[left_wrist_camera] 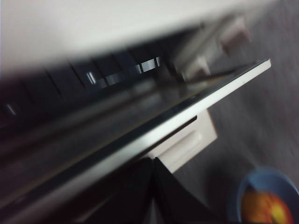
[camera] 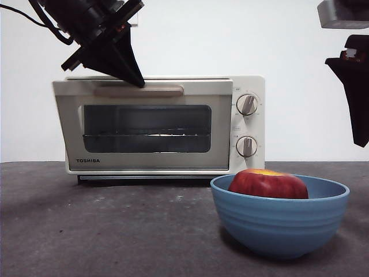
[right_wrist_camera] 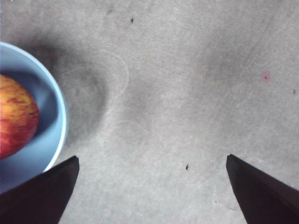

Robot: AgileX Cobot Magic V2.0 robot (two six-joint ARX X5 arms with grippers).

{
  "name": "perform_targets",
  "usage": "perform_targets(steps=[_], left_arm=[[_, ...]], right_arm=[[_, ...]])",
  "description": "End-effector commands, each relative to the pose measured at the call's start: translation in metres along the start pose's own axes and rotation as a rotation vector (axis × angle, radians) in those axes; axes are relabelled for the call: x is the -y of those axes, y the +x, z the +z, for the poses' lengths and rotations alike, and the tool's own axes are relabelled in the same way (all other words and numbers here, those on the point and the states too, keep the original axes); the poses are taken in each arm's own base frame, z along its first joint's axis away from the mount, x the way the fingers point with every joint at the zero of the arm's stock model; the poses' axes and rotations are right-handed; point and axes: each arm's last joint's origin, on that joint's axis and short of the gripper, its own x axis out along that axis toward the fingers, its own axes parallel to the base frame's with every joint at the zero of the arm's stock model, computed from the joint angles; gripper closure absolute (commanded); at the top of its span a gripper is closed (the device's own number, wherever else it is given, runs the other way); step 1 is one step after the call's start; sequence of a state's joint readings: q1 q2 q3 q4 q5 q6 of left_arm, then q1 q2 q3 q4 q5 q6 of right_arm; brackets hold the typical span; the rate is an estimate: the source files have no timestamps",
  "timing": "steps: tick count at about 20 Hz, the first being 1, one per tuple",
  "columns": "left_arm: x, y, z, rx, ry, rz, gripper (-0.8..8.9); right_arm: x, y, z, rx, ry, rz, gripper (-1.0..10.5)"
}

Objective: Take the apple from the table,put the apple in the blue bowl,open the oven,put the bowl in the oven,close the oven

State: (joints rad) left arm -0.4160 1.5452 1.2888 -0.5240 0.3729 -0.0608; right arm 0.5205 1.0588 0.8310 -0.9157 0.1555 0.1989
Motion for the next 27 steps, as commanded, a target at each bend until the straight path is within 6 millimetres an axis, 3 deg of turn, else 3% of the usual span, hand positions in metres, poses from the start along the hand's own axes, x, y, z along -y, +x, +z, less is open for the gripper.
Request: perform_targets(steps=[1, 11, 14, 18, 23, 27], left_arm=[[-0.004, 0.017, -0.015, -0.137, -0.016, 0.034, 8.06], [0.009, 0.017, -0.036, -0.345, -0.026, 0.013, 8.06], [0.017, 0.01, -0.036, -0.347, -0.012, -0.122, 8.06], [0.024, -0.006, -0.028, -0.251, 0.03, -0.133, 8.06], [0.035, -0.044, -0.019, -0.065, 0.078, -0.132, 8.06], [0.032, -0.073, -0.03, 0.048, 0.05, -0.062, 8.06]], right_arm=[[-0.001, 0.001, 0.002, -0.001, -0.002, 0.004, 4.5], [-0.003, 0.001, 0.001, -0.022, 0.003, 0.065, 4.5], [-0.005, 0.001, 0.0, -0.047, 0.021, 0.133, 4.5], [-0.005, 0.001, 0.001, -0.038, 0.028, 0.134, 4.5], [-0.004, 0.004, 0.006, -0.024, 0.05, 0.188, 4.6], [-0.008, 0.019, 0.012, -0.054, 0.043, 0.211, 4.7]])
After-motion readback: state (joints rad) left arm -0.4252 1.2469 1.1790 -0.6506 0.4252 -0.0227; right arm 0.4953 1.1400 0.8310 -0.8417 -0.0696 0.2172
